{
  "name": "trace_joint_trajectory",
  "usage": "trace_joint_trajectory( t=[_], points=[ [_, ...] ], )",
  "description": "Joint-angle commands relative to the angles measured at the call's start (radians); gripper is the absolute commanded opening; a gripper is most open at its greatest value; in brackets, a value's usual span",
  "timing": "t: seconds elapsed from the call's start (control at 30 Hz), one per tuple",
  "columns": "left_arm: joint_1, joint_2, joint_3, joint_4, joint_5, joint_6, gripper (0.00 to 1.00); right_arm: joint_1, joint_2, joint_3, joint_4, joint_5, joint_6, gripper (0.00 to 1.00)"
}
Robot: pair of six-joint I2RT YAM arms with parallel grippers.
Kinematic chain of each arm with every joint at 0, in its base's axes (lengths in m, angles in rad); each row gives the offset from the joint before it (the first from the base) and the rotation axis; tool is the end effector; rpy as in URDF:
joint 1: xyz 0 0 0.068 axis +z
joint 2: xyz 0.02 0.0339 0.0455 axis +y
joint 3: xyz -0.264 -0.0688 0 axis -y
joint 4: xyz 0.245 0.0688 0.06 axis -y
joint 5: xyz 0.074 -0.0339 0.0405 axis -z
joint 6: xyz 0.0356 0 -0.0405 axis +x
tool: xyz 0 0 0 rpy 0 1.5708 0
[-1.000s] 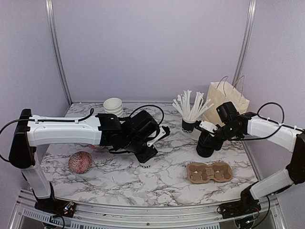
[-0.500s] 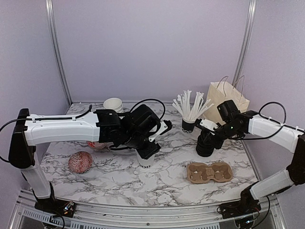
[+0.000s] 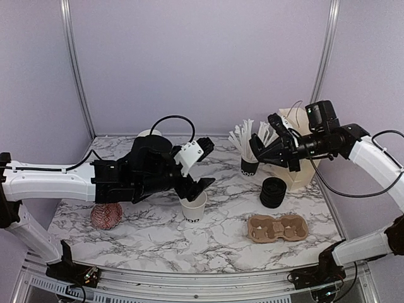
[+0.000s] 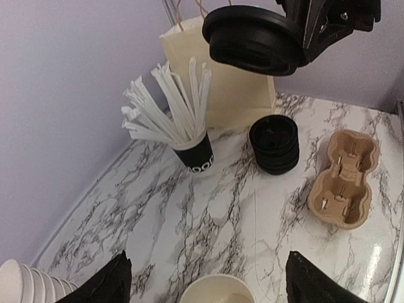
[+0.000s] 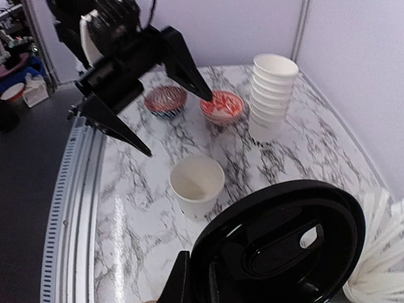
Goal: Pack the takeout coffee
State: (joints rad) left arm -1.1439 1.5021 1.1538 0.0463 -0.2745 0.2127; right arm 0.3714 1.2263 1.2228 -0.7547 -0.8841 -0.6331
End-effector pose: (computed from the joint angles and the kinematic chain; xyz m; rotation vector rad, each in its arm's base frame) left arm 0.1562 -0.3201 0.3175 1.0251 1.5749 -0.3869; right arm 0.2194 0.1150 0.3547 -1.3825 1.6310 0.8655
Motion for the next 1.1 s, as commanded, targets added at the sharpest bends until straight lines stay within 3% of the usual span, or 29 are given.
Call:
trace_joint_trajectory(
  t=[0.0, 0.23, 0.37, 0.6, 0.83, 1.07],
  points=[
    [0.016, -0.008, -0.028, 0.424, 0.154, 0.117, 0.85, 0.010, 0.027, 0.067, 0.029, -0.468, -0.002, 0.00],
    [0.016, 0.057, -0.022, 0.631, 0.328, 0.091, 0.86, 0.042, 0.067, 0.080, 0.104, -0.593, 0.103, 0.00],
    [0.016, 0.094, -0.007, 0.679, 0.365, 0.062, 0.99, 0.043, 0.066, 0.067, 0.144, -0.606, 0.151, 0.00],
    [0.016, 0.148, -0.004, 0.772, 0.353, 0.030, 0.98, 0.047, 0.067, 0.049, 0.183, -0.609, 0.188, 0.00],
    [0.008, 0.190, 0.011, 0.860, 0.357, -0.008, 0.90, 0.050, 0.070, 0.044, 0.196, -0.606, 0.202, 0.00],
    [-0.008, 0.230, 0.050, 0.902, 0.346, -0.006, 0.91, 0.058, 0.071, 0.035, 0.208, -0.603, 0.211, 0.00]
  ],
)
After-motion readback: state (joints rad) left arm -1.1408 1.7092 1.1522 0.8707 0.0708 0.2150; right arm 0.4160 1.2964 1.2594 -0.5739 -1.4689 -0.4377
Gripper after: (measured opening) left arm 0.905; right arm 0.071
